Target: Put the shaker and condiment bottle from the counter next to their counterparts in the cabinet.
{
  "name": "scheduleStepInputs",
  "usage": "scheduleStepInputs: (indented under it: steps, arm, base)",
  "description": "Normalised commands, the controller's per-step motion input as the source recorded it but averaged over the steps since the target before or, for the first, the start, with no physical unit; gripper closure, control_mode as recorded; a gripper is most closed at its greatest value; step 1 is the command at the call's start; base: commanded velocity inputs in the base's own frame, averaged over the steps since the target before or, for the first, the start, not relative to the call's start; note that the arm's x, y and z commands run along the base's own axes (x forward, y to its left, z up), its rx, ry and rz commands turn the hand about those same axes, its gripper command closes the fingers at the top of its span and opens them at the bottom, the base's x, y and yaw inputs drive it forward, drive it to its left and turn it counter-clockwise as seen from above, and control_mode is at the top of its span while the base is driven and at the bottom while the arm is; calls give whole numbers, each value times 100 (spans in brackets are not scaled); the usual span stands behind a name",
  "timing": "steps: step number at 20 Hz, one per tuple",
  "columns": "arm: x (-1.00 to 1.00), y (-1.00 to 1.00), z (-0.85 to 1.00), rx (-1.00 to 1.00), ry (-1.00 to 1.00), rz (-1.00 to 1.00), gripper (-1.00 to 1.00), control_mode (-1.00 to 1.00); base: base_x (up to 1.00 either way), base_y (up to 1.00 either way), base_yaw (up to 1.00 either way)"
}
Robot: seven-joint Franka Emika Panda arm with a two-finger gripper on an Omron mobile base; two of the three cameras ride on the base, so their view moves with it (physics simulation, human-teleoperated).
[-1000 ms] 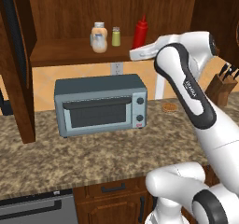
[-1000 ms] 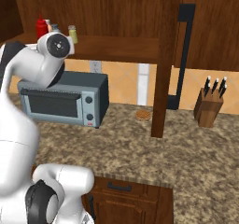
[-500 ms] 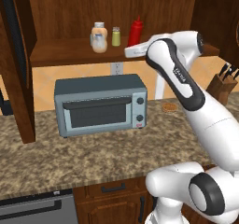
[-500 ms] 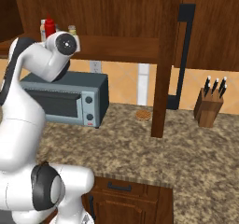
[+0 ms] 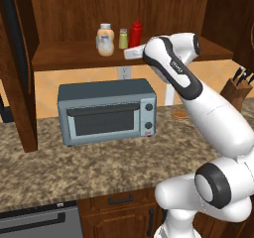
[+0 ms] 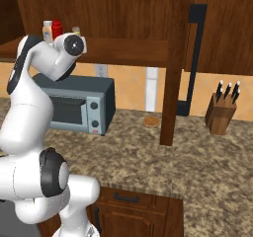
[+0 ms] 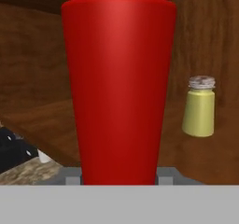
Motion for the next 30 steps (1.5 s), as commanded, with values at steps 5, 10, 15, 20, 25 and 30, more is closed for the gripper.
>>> scheduleStepInputs:
  steps: [5, 10, 15, 20, 25, 30]
  arm:
    - [24, 21, -2, 0, 0, 0, 100, -100]
    - [10, 0, -12, -2, 0, 0, 100, -100]
    - [16, 0, -7, -3, 0, 0, 100, -100]
    - [32, 0, 0, -2, 0, 0, 100, -100]
    - [22, 0, 0, -1, 0, 0, 100, -100]
    - [3, 0, 0, 0, 0, 0, -100, -100]
  base:
    - [0, 0, 0]
    - [0, 0, 0]
    - [0, 0, 0]
    - [0, 0, 0]
    - [0, 0, 0]
    - [0, 0, 0]
